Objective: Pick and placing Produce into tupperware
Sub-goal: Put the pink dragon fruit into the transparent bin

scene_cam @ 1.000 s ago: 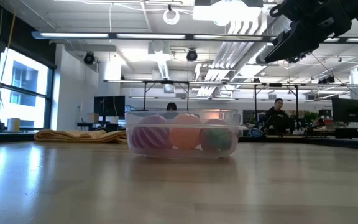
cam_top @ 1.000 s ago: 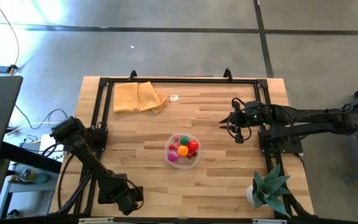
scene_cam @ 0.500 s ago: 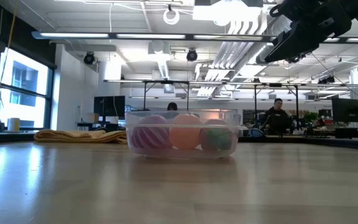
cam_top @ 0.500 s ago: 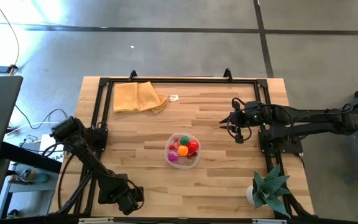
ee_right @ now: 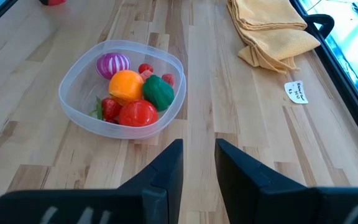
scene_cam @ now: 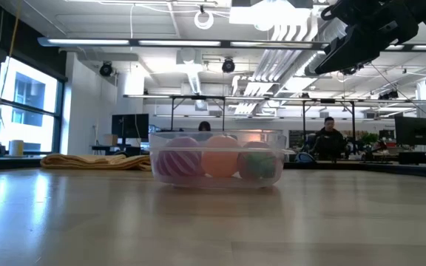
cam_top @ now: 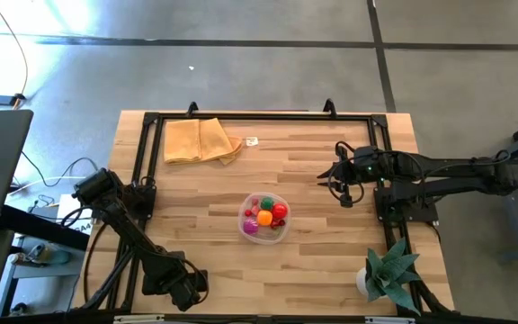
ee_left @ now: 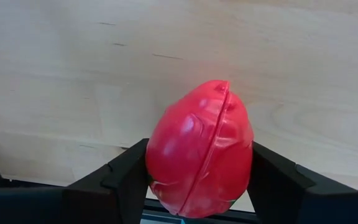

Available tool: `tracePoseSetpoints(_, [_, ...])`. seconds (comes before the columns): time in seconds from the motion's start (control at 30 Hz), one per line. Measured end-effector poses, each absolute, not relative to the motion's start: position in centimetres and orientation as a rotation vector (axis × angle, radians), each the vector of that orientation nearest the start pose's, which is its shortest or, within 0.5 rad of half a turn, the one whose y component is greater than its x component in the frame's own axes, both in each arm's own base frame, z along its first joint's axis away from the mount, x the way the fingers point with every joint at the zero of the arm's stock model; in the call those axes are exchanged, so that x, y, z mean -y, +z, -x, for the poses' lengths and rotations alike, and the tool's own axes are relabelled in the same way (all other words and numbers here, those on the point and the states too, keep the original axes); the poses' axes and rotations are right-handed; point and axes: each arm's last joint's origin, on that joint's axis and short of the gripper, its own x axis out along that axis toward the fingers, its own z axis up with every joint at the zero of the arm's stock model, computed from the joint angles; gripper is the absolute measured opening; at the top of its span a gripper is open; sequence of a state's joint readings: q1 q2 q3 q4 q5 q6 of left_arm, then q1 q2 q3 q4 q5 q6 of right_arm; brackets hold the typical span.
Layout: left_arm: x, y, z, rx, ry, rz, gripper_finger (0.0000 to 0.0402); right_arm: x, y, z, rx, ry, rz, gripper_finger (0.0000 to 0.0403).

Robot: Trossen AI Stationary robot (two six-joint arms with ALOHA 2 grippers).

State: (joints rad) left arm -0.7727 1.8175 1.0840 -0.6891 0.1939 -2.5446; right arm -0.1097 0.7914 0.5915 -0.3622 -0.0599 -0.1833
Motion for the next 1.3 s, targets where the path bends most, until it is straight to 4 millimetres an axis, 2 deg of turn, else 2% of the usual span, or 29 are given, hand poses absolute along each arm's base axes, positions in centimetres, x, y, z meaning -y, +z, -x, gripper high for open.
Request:
tracePoseSetpoints(0.3, [22.8,14.5,-22.6,-1.329,1.265,1.5,0.0225,1.7,25.0,-16.7,-0.563,0.003,0.131,0.0083])
tracePoseSetpoints(0.43, [22.8,14.6,-22.6,-1.327,1.266,1.5,0.0216,1.7,25.0,-16.7,-0.563,0.003,0.131,0.0083])
tracePoseSetpoints(0.6, [22.9,15.7,-22.9,-1.26,1.293,1.464,0.0209,1.7,25.0,-16.7,-0.563,0.003,0.131,0.0083])
tracePoseSetpoints(0.8, [22.7,18.9,-23.4,-1.129,1.367,1.36,0.0221,1.7,25.0,-16.7,-0.563,0.003,0.13,0.0083])
tracePoseSetpoints(0.93, [21.7,21.7,-24.2,-1.066,1.418,1.29,0.0223,1.7,25.0,-16.7,-0.562,0.003,0.131,0.0083])
tracePoseSetpoints(1.13, [18.6,26.4,-26.4,-1.042,1.444,1.189,0.0223,1.7,25.0,-16.7,-0.562,0.003,0.131,0.0083])
tracePoseSetpoints(1.3, [15.0,29.6,-28.7,-1.044,1.355,1.096,0.0224,1.7,25.0,-16.7,-0.563,0.003,0.13,0.0083])
